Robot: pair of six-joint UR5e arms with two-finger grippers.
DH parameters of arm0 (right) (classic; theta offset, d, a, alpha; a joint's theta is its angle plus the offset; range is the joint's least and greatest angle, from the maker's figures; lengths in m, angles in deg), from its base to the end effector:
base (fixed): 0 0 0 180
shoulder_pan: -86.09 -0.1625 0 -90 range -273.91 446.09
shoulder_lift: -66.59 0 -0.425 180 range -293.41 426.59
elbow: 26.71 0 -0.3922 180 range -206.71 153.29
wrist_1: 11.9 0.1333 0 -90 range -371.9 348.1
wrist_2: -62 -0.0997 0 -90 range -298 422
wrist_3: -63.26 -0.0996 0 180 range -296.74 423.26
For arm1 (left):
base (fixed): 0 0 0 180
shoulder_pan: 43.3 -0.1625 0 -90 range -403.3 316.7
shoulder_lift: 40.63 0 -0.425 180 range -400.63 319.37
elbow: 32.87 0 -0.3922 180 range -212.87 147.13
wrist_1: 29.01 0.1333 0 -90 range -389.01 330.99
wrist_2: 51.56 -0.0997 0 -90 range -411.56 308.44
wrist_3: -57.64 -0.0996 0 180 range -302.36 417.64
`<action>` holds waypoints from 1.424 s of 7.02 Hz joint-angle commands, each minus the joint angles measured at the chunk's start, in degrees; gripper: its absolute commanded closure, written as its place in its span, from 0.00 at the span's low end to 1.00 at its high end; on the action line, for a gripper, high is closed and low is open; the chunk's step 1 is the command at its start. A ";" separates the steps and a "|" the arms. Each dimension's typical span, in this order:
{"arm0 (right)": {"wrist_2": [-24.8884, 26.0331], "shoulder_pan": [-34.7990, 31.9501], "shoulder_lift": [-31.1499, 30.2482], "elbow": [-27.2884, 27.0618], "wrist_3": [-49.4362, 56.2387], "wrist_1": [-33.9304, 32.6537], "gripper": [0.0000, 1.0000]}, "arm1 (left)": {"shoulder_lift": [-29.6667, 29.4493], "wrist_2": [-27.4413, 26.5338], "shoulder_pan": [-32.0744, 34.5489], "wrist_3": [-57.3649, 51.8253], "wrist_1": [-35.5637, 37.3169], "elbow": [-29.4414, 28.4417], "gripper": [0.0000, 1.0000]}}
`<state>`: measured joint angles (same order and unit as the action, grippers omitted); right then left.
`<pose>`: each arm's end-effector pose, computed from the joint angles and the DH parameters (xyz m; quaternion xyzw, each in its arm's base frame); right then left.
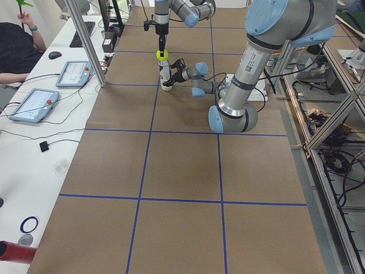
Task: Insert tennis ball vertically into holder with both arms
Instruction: 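Carry the ball with the right gripper over the can's open top, then open the right gripper to drop the ball into the can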
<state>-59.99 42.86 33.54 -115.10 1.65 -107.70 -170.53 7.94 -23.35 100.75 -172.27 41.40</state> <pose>-0.4609 -0.5438 0.0506 0.0327 -0.4730 -0.0018 0.8804 0.6290 -0.4239 0.2493 0.5036 0.3906 0.0154 0.7704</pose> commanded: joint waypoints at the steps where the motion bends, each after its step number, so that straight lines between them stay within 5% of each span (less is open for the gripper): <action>1: 0.26 0.60 0.35 -0.03 -1.40 0.00 1.00 | 0.00 0.00 0.00 0.05 0.00 0.00 0.23; 2: 1.83 1.56 0.27 -0.03 -1.49 0.00 1.00 | 0.00 0.00 0.09 0.05 0.00 0.00 0.23; 3: 2.98 2.09 0.09 -0.12 -2.10 0.00 0.33 | 0.00 0.00 0.09 0.05 0.00 0.00 0.23; 4: 4.73 2.70 -0.08 -1.08 -2.11 0.00 0.02 | 0.00 0.00 0.09 0.05 0.00 0.08 0.23; 8: 4.75 2.71 0.18 -1.35 -2.20 -0.09 0.01 | -0.08 0.00 0.09 0.05 0.00 0.26 0.23; 10: 4.75 2.71 0.09 -1.96 -2.20 -0.09 0.01 | -0.08 -0.26 0.44 -0.04 0.00 0.26 0.01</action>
<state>-55.25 45.57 33.65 -116.81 -0.54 -107.74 -170.61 7.84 -23.11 100.78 -172.27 41.66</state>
